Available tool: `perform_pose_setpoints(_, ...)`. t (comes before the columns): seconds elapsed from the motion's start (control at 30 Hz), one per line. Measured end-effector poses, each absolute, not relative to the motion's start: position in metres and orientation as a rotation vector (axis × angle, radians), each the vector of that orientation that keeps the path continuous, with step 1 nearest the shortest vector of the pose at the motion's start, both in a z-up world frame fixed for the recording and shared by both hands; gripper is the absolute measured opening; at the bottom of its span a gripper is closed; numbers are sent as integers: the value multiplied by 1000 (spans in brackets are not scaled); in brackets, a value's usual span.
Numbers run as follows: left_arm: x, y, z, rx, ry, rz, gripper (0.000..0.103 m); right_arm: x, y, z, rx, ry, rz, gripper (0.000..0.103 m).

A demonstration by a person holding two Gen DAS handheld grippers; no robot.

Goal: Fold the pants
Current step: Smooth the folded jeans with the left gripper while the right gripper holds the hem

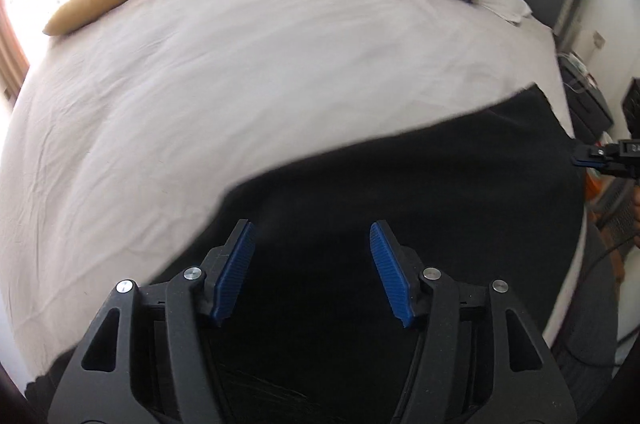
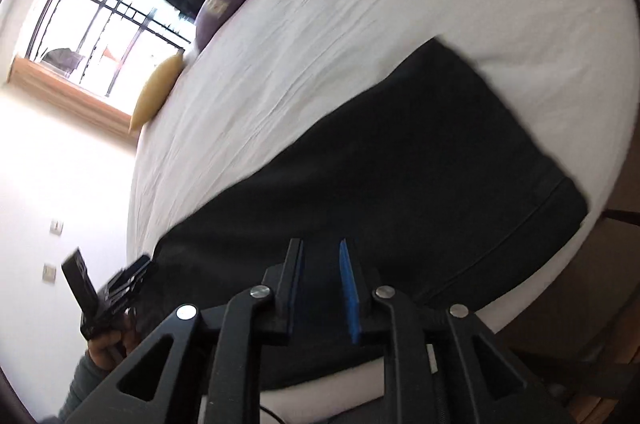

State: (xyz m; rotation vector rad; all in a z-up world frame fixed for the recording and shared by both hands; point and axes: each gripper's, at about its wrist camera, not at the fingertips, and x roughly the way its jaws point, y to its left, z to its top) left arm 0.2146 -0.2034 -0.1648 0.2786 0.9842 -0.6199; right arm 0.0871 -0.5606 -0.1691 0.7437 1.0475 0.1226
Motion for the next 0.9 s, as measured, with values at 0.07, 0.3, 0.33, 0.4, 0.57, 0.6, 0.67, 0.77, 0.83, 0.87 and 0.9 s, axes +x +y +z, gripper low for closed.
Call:
perform_pose_setpoints(0.07, 187, -218, -184, 345, 1015, -637, 60, 87, -544, -193, 718, 1134, 132, 29)
perform_pose_setpoints(0.3, 167, -135, -206, 234, 1054, -540, 61, 62, -598, -193, 680, 1130, -162, 0)
perform_pose_setpoints(0.33, 163, -124, -206, 247, 1050, -523, 61, 58, -608, -187, 666, 1127, -231, 0)
perform_pose_setpoints(0.4, 154, -111, -206, 268, 1042, -499, 61, 44, -622, -173, 631, 1120, -393, 12)
perform_pose_setpoints(0.57, 129, -97, -188, 190, 1027, -441, 61, 6, -639, -144, 787, 923, -460, 61)
perform_pose_setpoints(0.6, 128, -99, -183, 152, 1019, -452, 61, 2, -646, -147, 833, 901, -459, 61)
perform_pose_setpoints(0.67, 128, -111, -173, 90, 995, -501, 61, 6, -652, -159, 912, 894, -477, 61)
perform_pose_setpoints(0.77, 130, -147, -162, 60, 969, -607, 62, 18, -658, -181, 1067, 863, -452, 61)
perform_pose_setpoints(0.83, 135, -176, -162, 69, 961, -674, 64, 23, -663, -194, 1106, 867, -452, 61)
perform_pose_setpoints(0.87, 138, -189, -165, 85, 957, -690, 64, 28, -665, -200, 1112, 879, -466, 61)
perform_pose_setpoints(0.9, 145, -198, -169, 104, 962, -697, 64, 28, -667, -206, 1130, 880, -475, 61)
